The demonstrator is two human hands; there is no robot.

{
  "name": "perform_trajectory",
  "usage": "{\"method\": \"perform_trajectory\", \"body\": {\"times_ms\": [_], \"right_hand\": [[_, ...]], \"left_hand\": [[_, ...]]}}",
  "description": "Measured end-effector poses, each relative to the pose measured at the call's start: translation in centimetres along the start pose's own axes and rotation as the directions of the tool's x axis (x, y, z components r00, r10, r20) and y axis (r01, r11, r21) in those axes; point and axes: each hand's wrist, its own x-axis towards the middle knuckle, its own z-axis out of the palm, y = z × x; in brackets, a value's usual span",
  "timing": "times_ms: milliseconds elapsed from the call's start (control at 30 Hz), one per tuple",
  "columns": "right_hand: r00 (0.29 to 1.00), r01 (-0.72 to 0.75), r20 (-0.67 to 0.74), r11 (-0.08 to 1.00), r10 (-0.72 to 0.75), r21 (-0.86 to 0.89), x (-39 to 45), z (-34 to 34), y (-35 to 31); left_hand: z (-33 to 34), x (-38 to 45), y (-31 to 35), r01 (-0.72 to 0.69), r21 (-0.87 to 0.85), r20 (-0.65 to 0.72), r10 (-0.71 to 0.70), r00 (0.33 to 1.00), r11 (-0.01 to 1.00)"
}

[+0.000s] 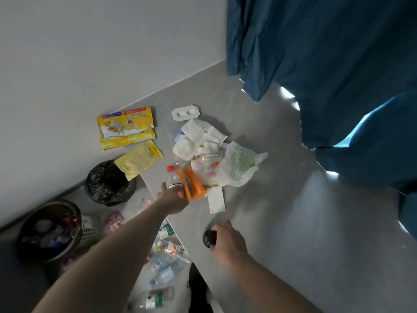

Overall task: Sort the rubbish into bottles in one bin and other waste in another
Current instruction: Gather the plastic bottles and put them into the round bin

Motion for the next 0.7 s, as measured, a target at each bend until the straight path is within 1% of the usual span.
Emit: {"method": "perform_trajectory", "body": {"times_ms": [100, 167, 200, 267, 300, 400, 500, 600, 700], "right_hand": [[0.998, 0.056, -0.024, 0.998, -0.055, 0.038, 1.0, 0.6, 0.9], [0.993, 0.107, -0.054, 0.993, -0.105, 0.052, 1.4, 0.6, 1.5], [0.990, 0.132, -0.059, 0.990, -0.129, 0.046, 1.6, 0.6, 1.8], [0.982, 0.184, -0.040, 0.983, -0.182, 0.029, 1.8, 0.6, 2.3], [0.977, 0.212, -0.025, 0.977, -0.212, 0.021, 1.9, 0.7, 2.4], [0.956, 0.294, 0.032, 0.955, -0.293, -0.041, 2.1, 0.6, 2.0], [0.934, 0.358, 0.045, 0.929, -0.355, -0.093, 2.2, 0.7, 1.5], [0.935, 0.355, 0.008, 0.932, -0.355, -0.068, 2.4, 1.0, 1.4], [0.962, 0.272, -0.023, 0.962, -0.272, -0.027, 2.2, 0.9, 1.5]], "left_hand": [[2.8, 4.7, -1.0, 0.074, -0.020, 0.025, -0.074, 0.997, 0.997], [4.4, 7.4, -1.8, 0.116, -0.067, 0.049, -0.113, 0.992, 0.991], [4.7, 7.7, -1.8, 0.128, -0.089, 0.061, -0.123, 0.991, 0.988], [4.6, 7.2, -1.3, 0.111, -0.082, 0.057, -0.106, 0.993, 0.990], [5.1, 8.3, -2.1, 0.120, -0.131, 0.043, -0.115, 0.992, 0.984], [4.1, 6.7, -1.5, 0.143, -0.250, -0.002, -0.148, 0.989, 0.957], [4.0, 6.0, -1.3, 0.123, -0.275, 0.003, -0.127, 0.992, 0.953], [4.2, 5.1, -1.9, 0.130, -0.276, -0.010, -0.138, 0.990, 0.952], [4.4, 3.3, -3.3, 0.128, -0.411, -0.035, -0.156, 0.987, 0.902]]}}
